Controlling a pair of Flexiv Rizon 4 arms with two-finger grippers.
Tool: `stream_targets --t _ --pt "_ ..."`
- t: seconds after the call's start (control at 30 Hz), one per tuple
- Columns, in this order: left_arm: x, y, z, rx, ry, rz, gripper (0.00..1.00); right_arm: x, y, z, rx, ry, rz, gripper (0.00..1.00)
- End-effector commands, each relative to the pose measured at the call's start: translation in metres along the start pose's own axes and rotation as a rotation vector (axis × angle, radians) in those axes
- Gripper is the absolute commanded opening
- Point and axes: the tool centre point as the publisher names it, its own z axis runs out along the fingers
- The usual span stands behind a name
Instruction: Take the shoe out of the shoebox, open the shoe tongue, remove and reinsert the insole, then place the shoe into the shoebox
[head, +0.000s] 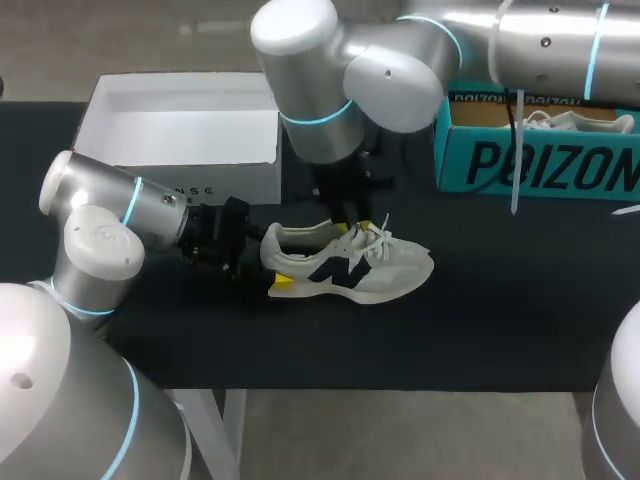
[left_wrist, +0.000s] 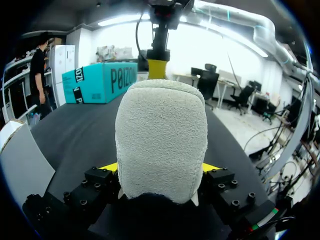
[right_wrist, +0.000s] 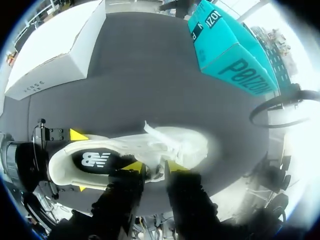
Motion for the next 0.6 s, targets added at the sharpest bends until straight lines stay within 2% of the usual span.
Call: stream_targets --t 0.03,0.3,0.6 --pt "0.000 0.000 0.000 0.000 -0.001 0.000 0.00 -0.012 0.002 -0.002 0.006 0.054 0.002 0.00" --pt "0.000 0.000 0.000 0.000 -0.001 0.000 0.00 -0.022 0.007 -0.004 0.023 0.068 0.001 0.00" --pt "0.000 0.000 0.000 0.000 -0.001 0.000 0.00 -0.060 0.012 -0.002 0.027 0.023 0.028 0.00"
